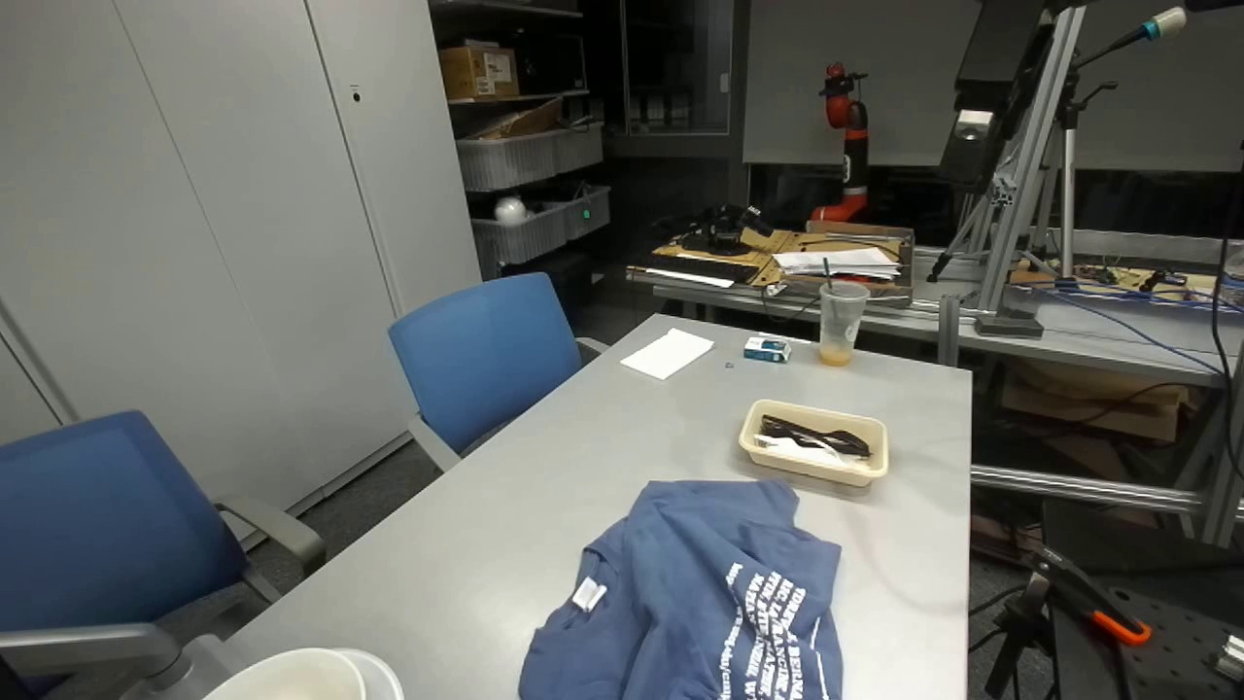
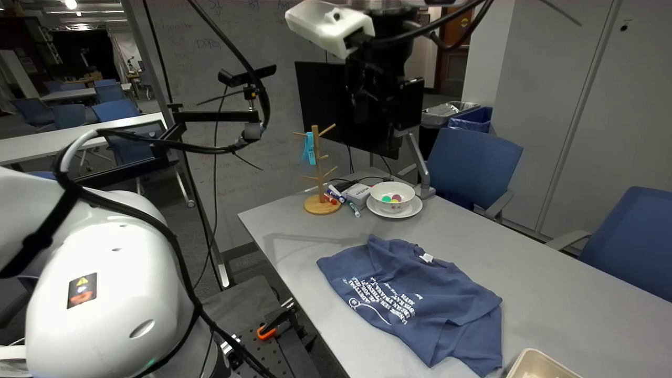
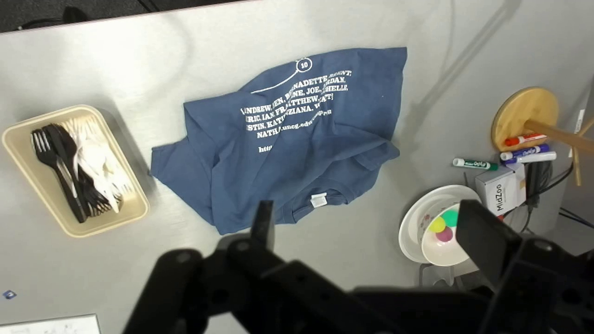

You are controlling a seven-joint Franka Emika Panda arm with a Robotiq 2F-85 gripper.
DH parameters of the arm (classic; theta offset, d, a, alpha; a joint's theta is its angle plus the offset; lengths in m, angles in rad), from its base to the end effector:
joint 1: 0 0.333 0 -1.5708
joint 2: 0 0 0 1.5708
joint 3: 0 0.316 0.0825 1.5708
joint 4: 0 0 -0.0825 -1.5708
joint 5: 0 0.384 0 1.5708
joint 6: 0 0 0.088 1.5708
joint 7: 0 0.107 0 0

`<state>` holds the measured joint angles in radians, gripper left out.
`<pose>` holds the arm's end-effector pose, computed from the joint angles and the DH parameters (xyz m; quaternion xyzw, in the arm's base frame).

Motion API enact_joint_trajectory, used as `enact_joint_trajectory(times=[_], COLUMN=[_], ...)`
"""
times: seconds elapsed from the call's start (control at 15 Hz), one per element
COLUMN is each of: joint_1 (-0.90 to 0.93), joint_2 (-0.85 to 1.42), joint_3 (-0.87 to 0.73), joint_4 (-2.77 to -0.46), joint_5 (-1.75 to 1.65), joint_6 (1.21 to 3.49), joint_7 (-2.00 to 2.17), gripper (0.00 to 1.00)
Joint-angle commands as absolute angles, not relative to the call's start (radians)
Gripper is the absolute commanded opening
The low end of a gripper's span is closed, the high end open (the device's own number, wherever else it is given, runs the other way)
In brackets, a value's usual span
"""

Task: Fold the blue cloth in half

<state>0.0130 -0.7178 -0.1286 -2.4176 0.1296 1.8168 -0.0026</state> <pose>0.3447 -0.0377 0.5611 -0.9913 0.0550 -0.0603 0.1031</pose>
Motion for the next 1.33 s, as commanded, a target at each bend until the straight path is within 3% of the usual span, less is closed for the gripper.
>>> enact_joint_trajectory(times=[0.0,0.67,1.27], joint_1=[-0.011,-0.007,0.039], joint_2=[-0.715,-0.694,-0.5], joint_3=[-0.112,-0.1,-0.023], joint_4=[-2.415,-2.42,-2.507], joint_5=[0.142,0.133,0.132], joint_6=[1.813,1.823,1.866], joint_7=[-0.015,-0.015,-0.057], gripper=[1.0,1.0,1.0])
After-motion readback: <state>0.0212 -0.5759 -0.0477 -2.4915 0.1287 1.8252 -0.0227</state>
